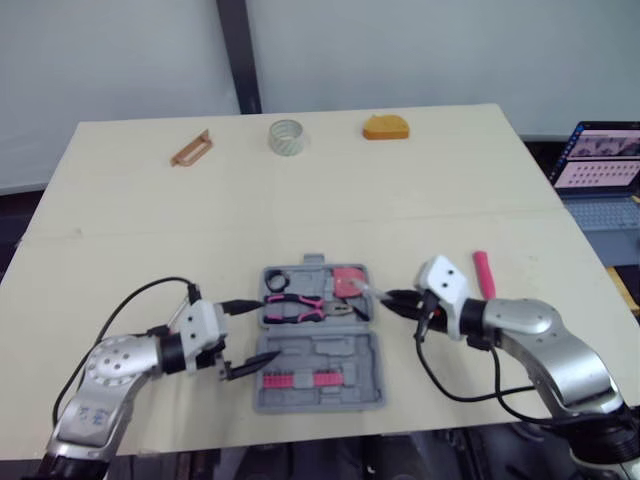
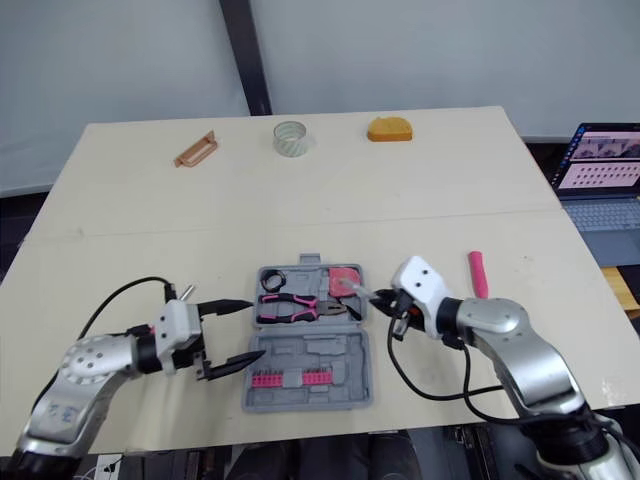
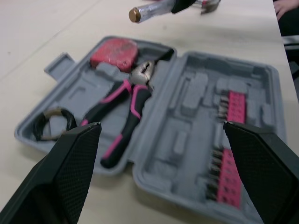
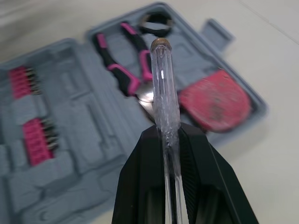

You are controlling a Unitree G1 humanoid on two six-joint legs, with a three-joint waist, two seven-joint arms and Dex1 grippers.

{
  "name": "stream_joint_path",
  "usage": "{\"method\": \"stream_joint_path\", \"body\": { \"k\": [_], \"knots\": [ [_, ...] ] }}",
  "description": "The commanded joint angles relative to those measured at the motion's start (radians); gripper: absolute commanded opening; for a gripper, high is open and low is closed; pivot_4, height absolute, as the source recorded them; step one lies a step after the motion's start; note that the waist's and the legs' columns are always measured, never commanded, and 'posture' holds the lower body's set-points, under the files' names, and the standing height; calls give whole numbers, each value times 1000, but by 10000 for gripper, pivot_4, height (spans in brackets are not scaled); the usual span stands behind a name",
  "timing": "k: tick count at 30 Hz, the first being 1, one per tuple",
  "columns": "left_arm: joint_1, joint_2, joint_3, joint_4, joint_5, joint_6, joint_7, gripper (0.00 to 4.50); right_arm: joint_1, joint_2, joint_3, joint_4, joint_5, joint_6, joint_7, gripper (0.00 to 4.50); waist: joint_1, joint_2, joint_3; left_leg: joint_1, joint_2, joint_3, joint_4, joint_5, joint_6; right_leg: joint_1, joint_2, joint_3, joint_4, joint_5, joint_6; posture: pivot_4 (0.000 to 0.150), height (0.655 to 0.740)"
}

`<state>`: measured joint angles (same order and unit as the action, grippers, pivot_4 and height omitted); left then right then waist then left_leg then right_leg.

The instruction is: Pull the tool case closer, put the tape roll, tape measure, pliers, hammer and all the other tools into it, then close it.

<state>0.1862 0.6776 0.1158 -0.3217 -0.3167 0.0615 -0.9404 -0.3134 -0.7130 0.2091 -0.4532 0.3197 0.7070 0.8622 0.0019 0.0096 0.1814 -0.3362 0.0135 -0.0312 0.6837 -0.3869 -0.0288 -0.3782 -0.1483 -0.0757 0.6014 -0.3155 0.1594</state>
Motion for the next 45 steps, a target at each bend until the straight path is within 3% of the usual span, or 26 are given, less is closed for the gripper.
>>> {"method": "stream_joint_path", "body": {
  "k": [1,8,16,23,45],
  "knots": [
    [117,2,83,-89,-34,-23,11,45000,-98,7,103,-67,-2,60,36,457,-3,0,0,0,0,0,0,0,0,0,0,0,0,0,0,1500,7400],
    [334,-45,217,-175,-81,-21,47,45000,-216,47,274,-89,-42,153,21,457,-1,-1,0,-1,0,0,-1,0,0,-1,0,-1,-1,0,0,1500,7400],
    [465,-84,217,-208,-68,-120,2,45000,-331,146,442,-56,-118,282,-34,457,-4,-2,0,-1,0,-1,-1,0,0,-2,0,-1,0,0,-1,1500,7400],
    [423,-87,194,-103,-56,-241,-40,45000,-411,193,535,1,-185,298,-47,457,-4,-2,0,-3,0,0,-1,0,0,-5,0,-1,0,0,-2,1500,7400],
    [368,-69,161,-105,-44,-202,8,45000,-510,249,647,86,-240,320,-27,457,-27,-2,0,-8,1,6,-1,0,0,-15,-1,-1,7,1,-2,1500,7400]
  ]
}}
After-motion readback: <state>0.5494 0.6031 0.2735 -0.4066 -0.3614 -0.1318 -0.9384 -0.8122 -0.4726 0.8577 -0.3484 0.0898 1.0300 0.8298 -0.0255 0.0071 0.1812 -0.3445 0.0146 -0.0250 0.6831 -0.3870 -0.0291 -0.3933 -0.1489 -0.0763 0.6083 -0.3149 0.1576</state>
